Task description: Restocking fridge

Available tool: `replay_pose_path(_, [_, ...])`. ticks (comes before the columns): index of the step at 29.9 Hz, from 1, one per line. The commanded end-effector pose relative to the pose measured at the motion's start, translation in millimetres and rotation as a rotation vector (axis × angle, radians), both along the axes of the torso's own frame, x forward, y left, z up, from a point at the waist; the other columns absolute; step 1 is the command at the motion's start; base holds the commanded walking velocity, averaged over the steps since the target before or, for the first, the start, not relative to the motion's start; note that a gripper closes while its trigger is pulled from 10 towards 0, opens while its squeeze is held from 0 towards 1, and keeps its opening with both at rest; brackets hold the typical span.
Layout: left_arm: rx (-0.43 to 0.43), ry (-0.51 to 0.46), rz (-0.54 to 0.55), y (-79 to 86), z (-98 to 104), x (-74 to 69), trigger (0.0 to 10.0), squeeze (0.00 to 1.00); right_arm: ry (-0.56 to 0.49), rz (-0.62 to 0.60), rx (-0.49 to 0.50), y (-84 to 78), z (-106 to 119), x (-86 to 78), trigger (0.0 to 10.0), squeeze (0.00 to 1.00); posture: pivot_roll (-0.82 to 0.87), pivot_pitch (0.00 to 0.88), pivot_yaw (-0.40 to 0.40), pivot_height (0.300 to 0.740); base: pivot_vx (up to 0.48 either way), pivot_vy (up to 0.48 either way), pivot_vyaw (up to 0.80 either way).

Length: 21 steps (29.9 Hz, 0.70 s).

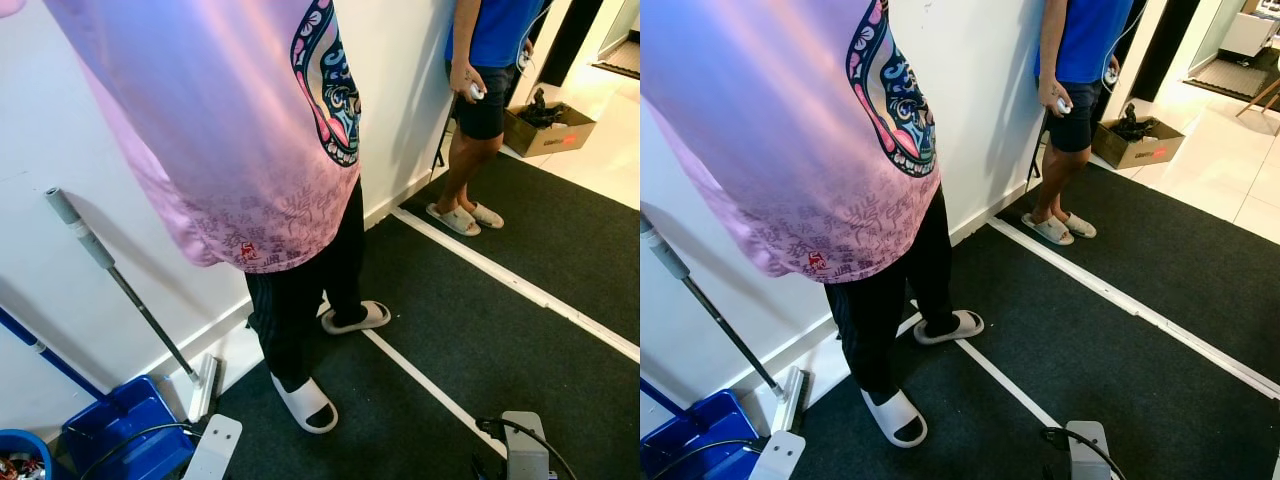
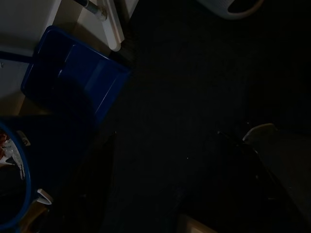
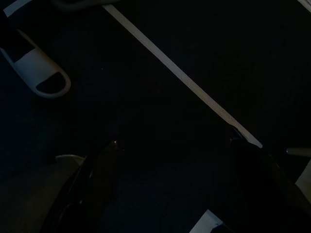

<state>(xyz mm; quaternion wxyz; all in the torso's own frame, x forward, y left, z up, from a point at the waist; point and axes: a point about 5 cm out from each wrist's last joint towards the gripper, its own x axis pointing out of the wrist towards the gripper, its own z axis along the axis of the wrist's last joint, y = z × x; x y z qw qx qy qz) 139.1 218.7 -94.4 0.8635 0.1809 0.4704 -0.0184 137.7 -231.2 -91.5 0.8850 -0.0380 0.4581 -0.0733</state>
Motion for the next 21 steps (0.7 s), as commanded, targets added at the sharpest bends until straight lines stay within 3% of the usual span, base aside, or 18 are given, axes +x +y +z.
replay_pose_path(1, [0.017, 0.019, -0.003, 3.8, -0.8, -3.3, 10.0, 0.0, -0.008, -0.01, -0.001, -1.3, 0.5, -0.2, 10.0, 0.0, -0.05, 0.0, -0.05, 0.74, 0.0, 0.0, 0.0])
replay_pose_path(21, [0.009, 0.008, -0.003, 2.5, -0.4, -2.2, 10.0, 0.0, -0.005, -0.01, -0.001, -0.8, 0.0, -1.3, 10.0, 0.0, -0.05, 0.0, -0.052, 0.74, 0.0, 0.0, 0.0])
